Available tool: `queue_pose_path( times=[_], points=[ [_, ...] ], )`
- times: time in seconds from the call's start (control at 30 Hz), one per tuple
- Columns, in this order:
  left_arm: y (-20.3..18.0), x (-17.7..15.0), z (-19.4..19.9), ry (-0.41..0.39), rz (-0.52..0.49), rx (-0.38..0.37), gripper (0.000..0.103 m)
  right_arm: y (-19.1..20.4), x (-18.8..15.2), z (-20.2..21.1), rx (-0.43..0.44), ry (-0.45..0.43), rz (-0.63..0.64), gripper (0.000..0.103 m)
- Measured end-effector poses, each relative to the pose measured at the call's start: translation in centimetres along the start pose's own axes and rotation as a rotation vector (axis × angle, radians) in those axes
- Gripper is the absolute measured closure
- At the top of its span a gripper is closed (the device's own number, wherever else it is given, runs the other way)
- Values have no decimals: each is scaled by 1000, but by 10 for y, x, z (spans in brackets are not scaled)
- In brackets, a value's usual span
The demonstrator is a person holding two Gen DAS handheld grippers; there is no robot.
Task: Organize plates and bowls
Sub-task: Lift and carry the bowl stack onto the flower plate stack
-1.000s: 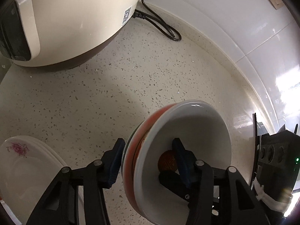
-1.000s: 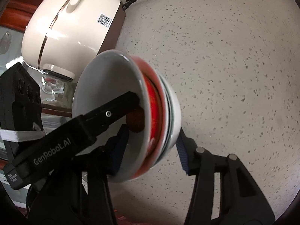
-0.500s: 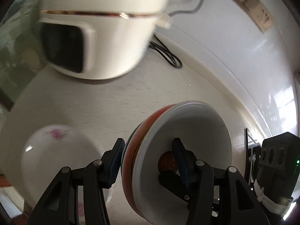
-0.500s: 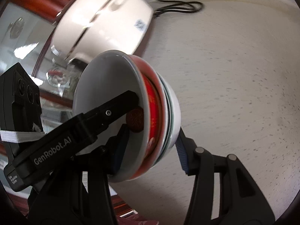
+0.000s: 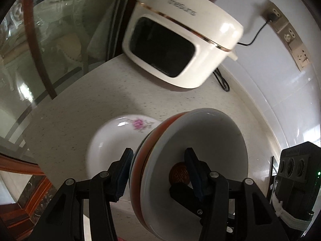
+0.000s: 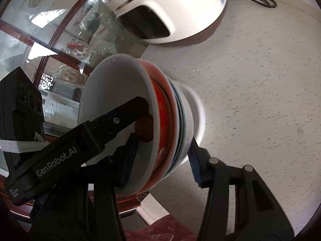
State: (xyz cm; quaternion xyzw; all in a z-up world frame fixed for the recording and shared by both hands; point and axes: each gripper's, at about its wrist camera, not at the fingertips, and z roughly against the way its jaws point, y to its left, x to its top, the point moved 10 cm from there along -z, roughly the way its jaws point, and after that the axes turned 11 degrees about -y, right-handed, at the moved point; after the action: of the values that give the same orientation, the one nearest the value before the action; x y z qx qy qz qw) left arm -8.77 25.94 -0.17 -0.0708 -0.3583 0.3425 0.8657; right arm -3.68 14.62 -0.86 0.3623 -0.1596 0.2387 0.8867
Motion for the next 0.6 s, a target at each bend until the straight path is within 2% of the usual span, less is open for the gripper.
queue_pose_path(
  times=[0.3,0.6],
  points=[
    [24,-2,-7,19,34,22,49,19,9,-34,0,41,14,51],
    [36,-8,-26,64,43,19,49,25,9,-53,-47,80,12,51]
  ],
)
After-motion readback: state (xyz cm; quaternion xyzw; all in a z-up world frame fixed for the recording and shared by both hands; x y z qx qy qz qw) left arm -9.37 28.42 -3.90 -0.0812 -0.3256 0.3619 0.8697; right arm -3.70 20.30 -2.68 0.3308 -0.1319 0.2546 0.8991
